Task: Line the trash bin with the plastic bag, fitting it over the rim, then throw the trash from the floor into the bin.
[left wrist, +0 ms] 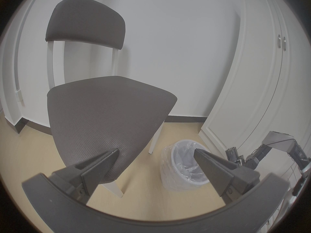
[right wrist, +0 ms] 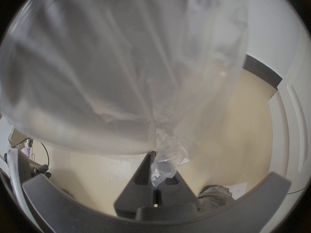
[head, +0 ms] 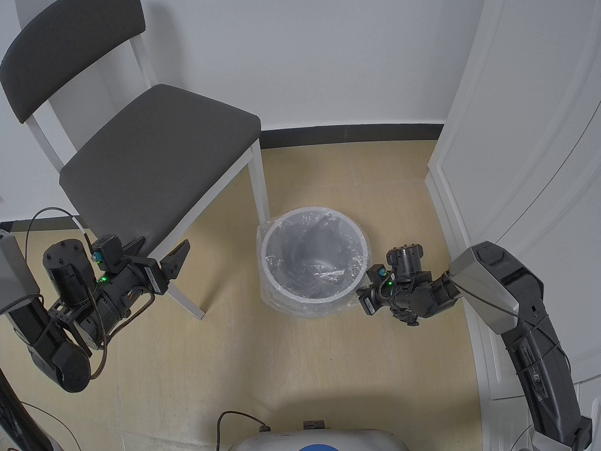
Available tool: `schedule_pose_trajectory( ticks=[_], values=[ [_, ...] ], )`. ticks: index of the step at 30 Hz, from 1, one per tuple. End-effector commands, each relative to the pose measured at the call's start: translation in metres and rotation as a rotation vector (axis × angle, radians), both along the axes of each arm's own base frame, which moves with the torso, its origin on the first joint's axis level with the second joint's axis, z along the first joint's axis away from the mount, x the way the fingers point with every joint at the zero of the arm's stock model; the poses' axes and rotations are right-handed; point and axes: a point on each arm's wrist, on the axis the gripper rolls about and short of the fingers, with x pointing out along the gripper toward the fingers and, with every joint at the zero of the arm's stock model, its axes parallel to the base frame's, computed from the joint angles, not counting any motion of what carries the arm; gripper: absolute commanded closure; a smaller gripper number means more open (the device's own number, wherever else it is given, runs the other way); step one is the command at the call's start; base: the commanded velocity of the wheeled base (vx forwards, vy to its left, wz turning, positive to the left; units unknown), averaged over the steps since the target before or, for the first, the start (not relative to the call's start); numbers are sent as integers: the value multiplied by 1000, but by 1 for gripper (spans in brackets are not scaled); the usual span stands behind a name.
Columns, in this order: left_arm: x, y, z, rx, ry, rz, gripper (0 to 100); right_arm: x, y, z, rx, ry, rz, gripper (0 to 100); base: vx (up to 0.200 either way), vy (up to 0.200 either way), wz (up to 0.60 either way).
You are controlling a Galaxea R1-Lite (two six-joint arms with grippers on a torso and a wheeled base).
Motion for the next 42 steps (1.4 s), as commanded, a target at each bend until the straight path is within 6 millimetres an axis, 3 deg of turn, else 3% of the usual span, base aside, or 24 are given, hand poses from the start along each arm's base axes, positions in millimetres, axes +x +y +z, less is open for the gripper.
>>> schedule_pose_trajectory(
  ticks=[1, 2, 11, 20, 31, 38, 42],
  values=[
    [0, 0, -1, 0, 2, 0, 0, 0, 1, 1, 1, -5, 3, 100, 0, 0, 0],
    [0, 0, -1, 0, 2, 0, 0, 0, 1, 1, 1, -5, 3, 0, 0, 0, 0],
    [0, 0, 1, -1, -4, 0, 0, -11, -7, 13, -11, 16, -1, 0, 0, 0, 0],
    [-3, 0, 5, -4, -19, 0, 0, -36, -24, 51, -35, -35, 3, 0, 0, 0, 0],
    [-20, -8, 6, 4, -9, -47, 0, -94, -38, 126, -31, -132, 15, 0, 0, 0, 0],
    [-27, -14, 3, 40, 3, -78, 0, -134, -48, 155, -38, -240, -66, 0, 0, 0, 0],
    [-32, -14, 6, 39, -8, -87, 0, -154, -53, 160, 20, -244, -149, 0, 0, 0, 0]
  ],
)
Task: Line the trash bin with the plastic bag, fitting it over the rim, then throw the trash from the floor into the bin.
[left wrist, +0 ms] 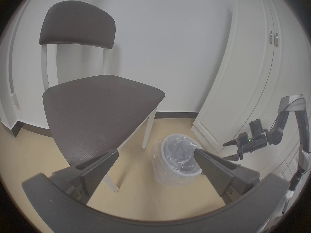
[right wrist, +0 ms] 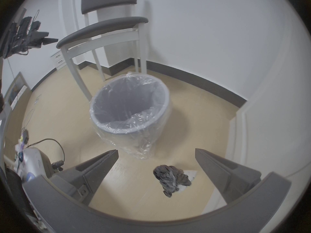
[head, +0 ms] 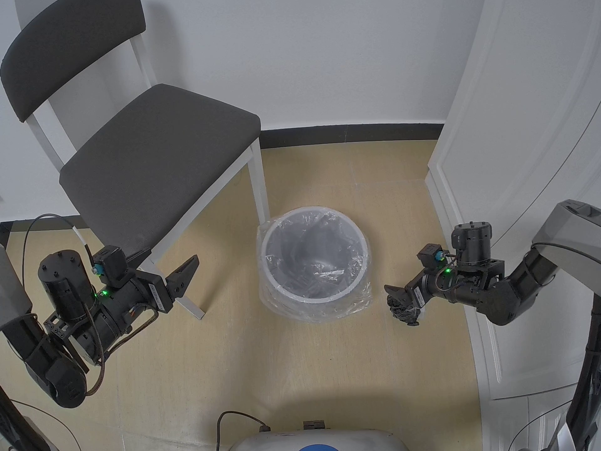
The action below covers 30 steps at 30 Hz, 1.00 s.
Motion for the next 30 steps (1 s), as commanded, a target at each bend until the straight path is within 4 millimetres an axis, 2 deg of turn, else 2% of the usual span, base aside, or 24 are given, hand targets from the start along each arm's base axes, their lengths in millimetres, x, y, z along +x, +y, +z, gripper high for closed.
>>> schedule_pose_trajectory(
  ticks=[1, 3, 4, 7, 14, 19, 26, 30],
  values=[
    [-10, -3, 4, 4, -10, -24, 0, -37, -4, 34, 105, -83, -76, 0, 0, 0, 0],
    [-11, -3, 3, 5, -7, -27, 0, -41, -4, 36, 142, -93, -86, 0, 0, 0, 0],
    [-15, -4, 1, 7, 6, -36, 0, -51, -3, 41, 226, -134, -116, 0, 0, 0, 0],
    [-19, -7, -2, 16, 24, -55, 0, -65, -6, 45, 306, -179, -175, 0, 0, 0, 0],
    [-28, -17, -8, 28, 52, -106, 0, -83, -16, 45, 391, -194, -280, 0, 0, 0, 0],
    [-8, -27, -7, 96, -8, -120, 0, -83, -23, 59, 452, -233, -317, 0, 0, 0, 0],
    [-2, -30, -11, 158, -21, -132, 0, -90, -26, 80, 484, -299, -315, 0, 0, 0, 0],
    [5, -34, -9, 177, -51, -132, 0, -95, -35, 90, 487, -337, -334, 0, 0, 0, 0]
  ],
)
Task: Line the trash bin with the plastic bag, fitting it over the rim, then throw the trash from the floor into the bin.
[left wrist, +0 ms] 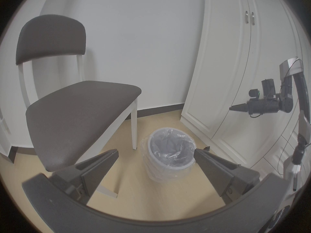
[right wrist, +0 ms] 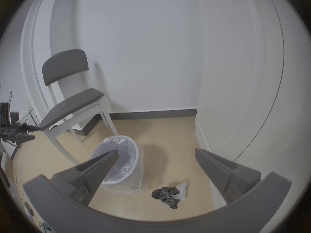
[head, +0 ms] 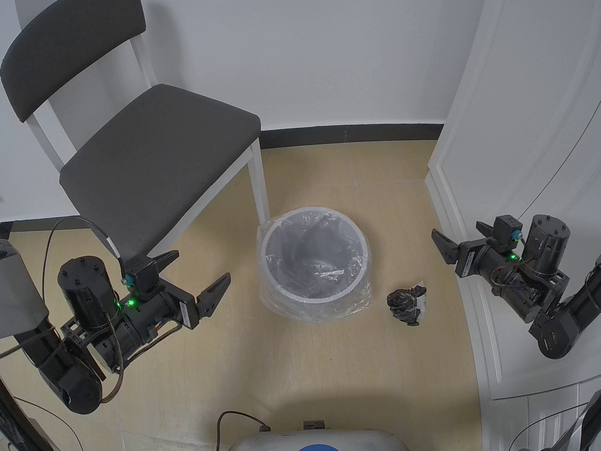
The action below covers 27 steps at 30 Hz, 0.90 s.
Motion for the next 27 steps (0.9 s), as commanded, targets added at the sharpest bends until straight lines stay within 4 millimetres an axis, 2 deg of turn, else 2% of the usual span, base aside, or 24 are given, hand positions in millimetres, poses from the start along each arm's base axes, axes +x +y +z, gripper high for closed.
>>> schedule_pose_trajectory(
  ticks=[1, 8, 11, 14, 19, 25, 27],
  values=[
    [14, -8, -1, 21, -11, -8, 0, -6, -15, 19, 0, -69, -51, 0, 0, 0, 0],
    [31, -28, 23, 41, 20, -40, 0, -17, -23, 42, 3, -150, -86, 0, 0, 0, 0],
    [35, -32, 27, 60, 58, -48, 0, -21, -25, 46, -6, -168, -88, 0, 0, 0, 0],
    [42, -35, 18, 129, 120, -56, 0, -22, -32, 49, -35, -183, -116, 0, 0, 0, 0],
    [58, -30, -18, 290, 166, -61, 0, -24, -36, 53, -55, -202, -133, 0, 0, 0, 0],
    [79, -40, -41, 323, 194, -67, 0, -25, -37, 54, -55, -205, -135, 0, 0, 0, 0],
    [94, -45, -50, 324, 193, -62, 0, -25, -37, 54, -61, -207, -137, 0, 0, 0, 0]
  ],
)
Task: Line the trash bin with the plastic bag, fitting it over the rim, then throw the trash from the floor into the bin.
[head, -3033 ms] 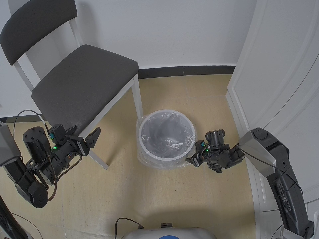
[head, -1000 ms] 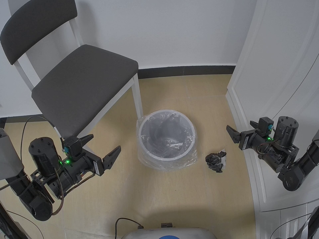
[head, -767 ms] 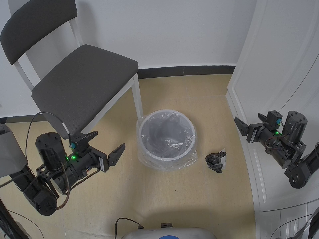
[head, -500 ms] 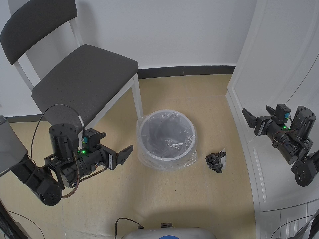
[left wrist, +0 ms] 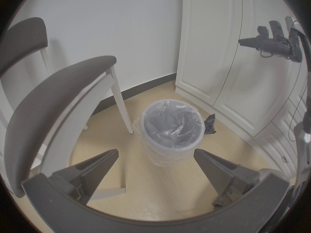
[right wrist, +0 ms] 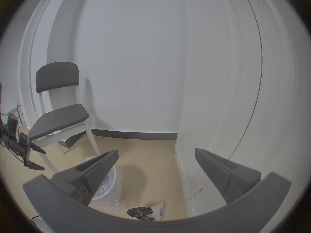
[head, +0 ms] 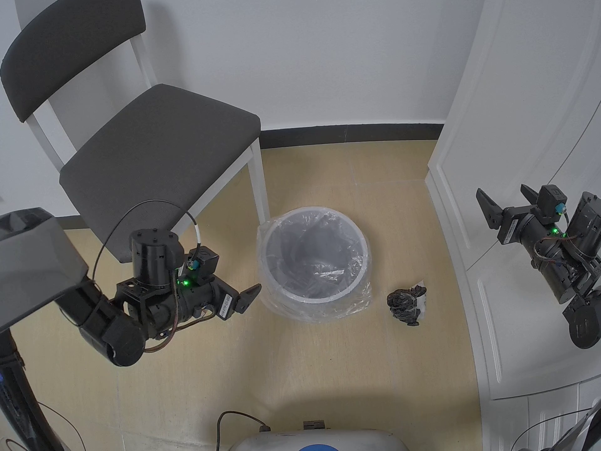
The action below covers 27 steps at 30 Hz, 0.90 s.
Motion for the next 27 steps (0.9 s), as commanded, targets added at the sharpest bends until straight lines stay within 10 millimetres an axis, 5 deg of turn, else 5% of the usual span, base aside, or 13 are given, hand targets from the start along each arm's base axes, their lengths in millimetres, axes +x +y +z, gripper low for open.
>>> schedule_pose_trajectory(
  ticks=[1, 12, 24, 27],
  values=[
    [30, -10, -33, 25, 41, 10, 0, -2, -2, 2, -5, -10, -6, 0, 0, 0, 0],
    [33, -11, -63, 58, 114, -2, 0, 4, 0, -4, -11, 14, -6, 0, 0, 0, 0],
    [59, -23, -109, 131, 165, -110, 0, 11, -3, -16, -21, 58, -20, 0, 0, 0, 0],
    [79, -31, -117, 146, 166, -119, 0, 11, -3, -19, -39, 70, -20, 0, 0, 0, 0]
  ],
)
